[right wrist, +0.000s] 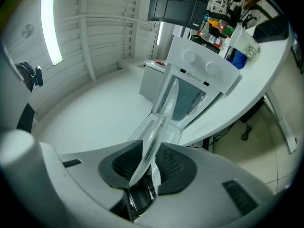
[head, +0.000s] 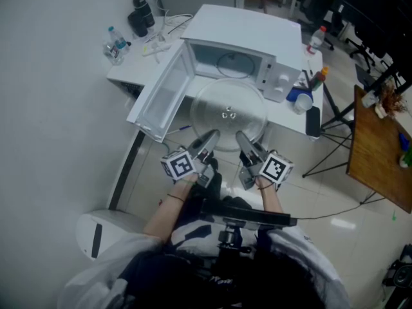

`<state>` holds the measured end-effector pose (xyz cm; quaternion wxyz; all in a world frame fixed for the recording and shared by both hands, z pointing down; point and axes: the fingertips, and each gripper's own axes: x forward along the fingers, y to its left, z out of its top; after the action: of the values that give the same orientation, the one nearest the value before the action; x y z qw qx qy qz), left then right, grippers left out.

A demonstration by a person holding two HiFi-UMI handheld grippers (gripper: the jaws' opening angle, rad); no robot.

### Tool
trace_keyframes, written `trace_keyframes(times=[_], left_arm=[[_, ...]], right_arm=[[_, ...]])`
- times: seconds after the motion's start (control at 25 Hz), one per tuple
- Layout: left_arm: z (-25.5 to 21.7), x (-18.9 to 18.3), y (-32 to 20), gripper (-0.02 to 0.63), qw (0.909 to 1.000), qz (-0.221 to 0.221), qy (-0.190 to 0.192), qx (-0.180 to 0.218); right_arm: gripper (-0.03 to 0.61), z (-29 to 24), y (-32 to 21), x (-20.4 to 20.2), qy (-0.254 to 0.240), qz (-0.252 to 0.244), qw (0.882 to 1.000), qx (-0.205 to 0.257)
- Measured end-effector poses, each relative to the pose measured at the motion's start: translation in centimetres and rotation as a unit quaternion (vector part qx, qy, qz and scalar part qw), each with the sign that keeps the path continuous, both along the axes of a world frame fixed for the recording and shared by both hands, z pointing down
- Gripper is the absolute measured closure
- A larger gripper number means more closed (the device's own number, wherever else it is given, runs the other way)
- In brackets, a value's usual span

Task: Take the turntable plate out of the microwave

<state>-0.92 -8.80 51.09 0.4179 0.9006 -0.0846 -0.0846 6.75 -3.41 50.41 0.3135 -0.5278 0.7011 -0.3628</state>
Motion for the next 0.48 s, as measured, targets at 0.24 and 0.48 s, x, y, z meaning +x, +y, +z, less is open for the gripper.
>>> trace_keyframes(times=[0.24,0.48], left_arm=[[-0.25,0.27,-0.47,0.522,0.9999,0.006,-0.003,0.011],[-0.29,0.41,-0.76,0.522,1.0000,0.003,0.001,-0.003]], right_arm=[[0.488,0.12,-0.51,0.09,0.004,0.000,1.000,-0.003],[0.488,0.08,-0.83,0.25,0.007,0.002,1.000,-0.003]])
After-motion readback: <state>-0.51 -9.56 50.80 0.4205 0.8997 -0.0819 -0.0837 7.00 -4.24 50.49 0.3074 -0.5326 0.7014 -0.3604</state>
